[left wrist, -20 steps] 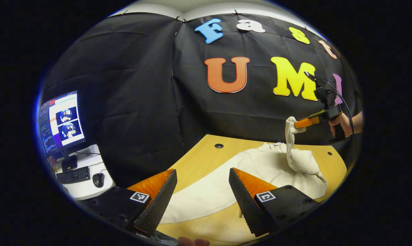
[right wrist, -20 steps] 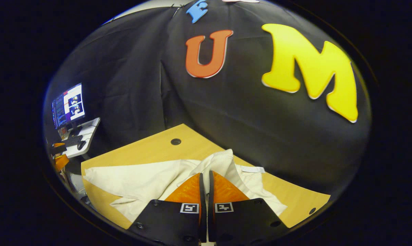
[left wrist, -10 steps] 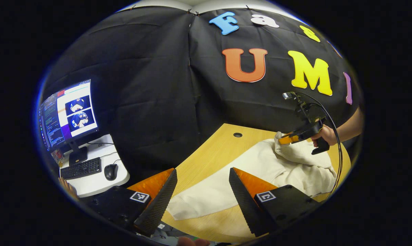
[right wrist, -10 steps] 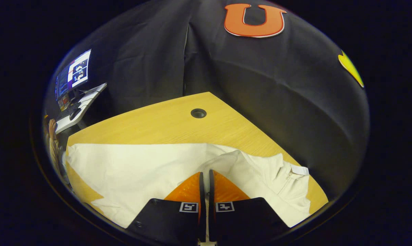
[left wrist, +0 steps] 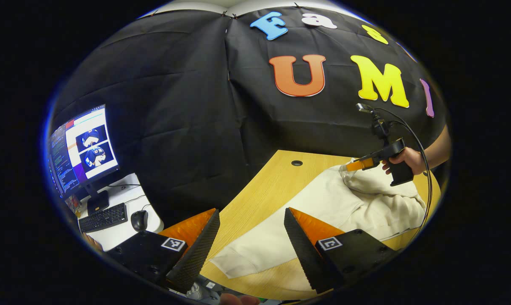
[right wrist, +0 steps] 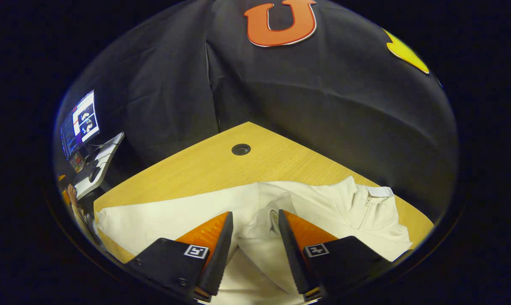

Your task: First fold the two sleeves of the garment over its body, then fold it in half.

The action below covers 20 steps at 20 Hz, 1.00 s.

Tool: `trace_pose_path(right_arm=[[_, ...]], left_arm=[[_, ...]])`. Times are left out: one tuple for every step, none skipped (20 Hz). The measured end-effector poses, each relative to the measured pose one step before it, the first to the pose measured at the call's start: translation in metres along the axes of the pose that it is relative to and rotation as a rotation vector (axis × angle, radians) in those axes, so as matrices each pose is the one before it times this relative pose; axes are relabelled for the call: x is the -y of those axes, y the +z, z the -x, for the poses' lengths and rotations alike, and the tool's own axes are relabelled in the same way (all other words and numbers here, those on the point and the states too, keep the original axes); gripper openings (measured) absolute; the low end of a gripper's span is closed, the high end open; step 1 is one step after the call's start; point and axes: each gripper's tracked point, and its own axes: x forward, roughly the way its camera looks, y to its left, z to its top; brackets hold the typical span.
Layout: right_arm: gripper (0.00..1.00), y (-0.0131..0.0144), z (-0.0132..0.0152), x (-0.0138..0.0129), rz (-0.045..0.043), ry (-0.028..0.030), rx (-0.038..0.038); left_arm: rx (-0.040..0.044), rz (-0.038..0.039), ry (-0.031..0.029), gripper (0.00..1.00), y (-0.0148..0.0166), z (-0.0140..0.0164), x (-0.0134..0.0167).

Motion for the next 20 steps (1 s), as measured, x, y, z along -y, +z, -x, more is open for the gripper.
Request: trace_pose_path(right_arm=[[0.74, 0.00353, 0.00962, -0.00326, -0.01505, 0.00238, 0.01885], [0.85, 0.00558, 0.01208, -0.00198, -0.01451, -0.00431, 0.02518], [0.88, 0.00707, 0.01441, -0.00196, -0.01281, -0.00279, 0.03056], [0.89, 0.00962, 0.01424, -0.00245, -0.01192, -0.00409, 0.03730], [0.91, 0.01007, 0.01671, -0.00307, -0.00660, -0.00561, 0.04015], [0.96, 0.00979, 0.01643, -0.00195, -0.00223, -0.00846, 0.03713], [0.96, 0.00749, 0.01454, -0.00114, 0.00505, -0.01213, 0.03096], [0.95, 0.00900, 0.01698, -0.00099, -0.00032, -0.00740, 0.03238], [0.95, 0.00773, 0.01746, -0.00152, -0.00729, -0.00817, 0.02852], [0.95, 0.00654, 0.01688, -0.00383, -0.01039, -0.00500, 0.02323], [0.95, 0.00394, 0.01679, -0.00499, -0.01089, -0.00081, 0.01650], [0.95, 0.00377, 0.01789, -0.00238, -0.00979, 0.00372, 0.01156], [0.95, 0.00239, 0.01820, -0.00341, -0.00991, 0.00383, 0.00516], [0.95, 0.00204, 0.01691, -0.00417, -0.00993, 0.00166, 0.00602], [0.95, -0.00033, 0.01514, -0.00417, -0.00516, 0.00548, 0.00391], [0.95, -0.00317, 0.01137, -0.00511, -0.00850, 0.00950, -0.01015], [0.95, -0.00597, 0.00929, -0.00466, 0.00063, 0.01053, -0.01600], [0.95, -0.00131, 0.00782, -0.00151, 0.00970, -0.00338, -0.00552], [0.95, 0.00222, 0.00677, -0.00055, 0.00800, -0.00153, 0.00725], [0.95, 0.00229, 0.00533, -0.00125, -0.00139, -0.00081, 0.00685]], left_arm=[[-0.00057, -0.00689, -0.00398, 0.97, -0.00154, -0.00062, -0.00017], [0.00172, -0.00673, -0.00603, 0.98, -0.00241, -0.00078, -0.00140], [-0.00062, -0.00771, -0.00645, 0.98, -0.00206, 0.00094, 0.00046], [-0.00346, -0.01098, -0.00478, 0.97, -0.00412, 0.00027, -0.00187], [-0.00539, -0.01229, -0.00286, 0.97, -0.00345, 0.00079, -0.00170], [0.00033, -0.00711, -0.00368, 0.98, -0.00290, 0.00190, -0.00156], [0.01191, -0.00408, -0.00924, 0.99, -0.00015, 0.00103, 0.00109], [0.00842, -0.00635, -0.01470, 0.99, 0.00111, 0.00211, 0.00191], [0.00622, -0.01219, -0.01213, 0.99, -0.00002, 0.00137, 0.00202], [0.00103, -0.01605, -0.00597, 0.99, -0.00280, 0.00182, -0.00094], [-0.00208, -0.01190, -0.00577, 0.99, -0.00366, -0.00012, -0.00047], [-0.00571, -0.00663, -0.00705, 0.99, -0.00701, 0.00083, -0.00117], [-0.01070, -0.00486, -0.00608, 0.99, -0.00814, 0.00044, -0.00092], [-0.01761, -0.00228, -0.01370, 0.99, -0.01057, -0.00052, -0.00047], [-0.01218, -0.00217, -0.01925, 0.99, -0.01108, -0.00023, 0.00107], [-0.02194, -0.00023, -0.01368, 0.99, -0.01419, -0.00015, -0.00049], [-0.01892, 0.00424, -0.00989, 0.99, -0.01351, -0.00136, -0.00274], [-0.02175, 0.00236, -0.00615, 0.99, -0.01428, -0.00285, -0.00543], [-0.02640, -0.00453, 0.00161, 0.99, -0.01395, -0.00360, -0.00554], [-0.02345, -0.00453, 0.00438, 1.00, -0.01105, -0.00232, -0.00716]])
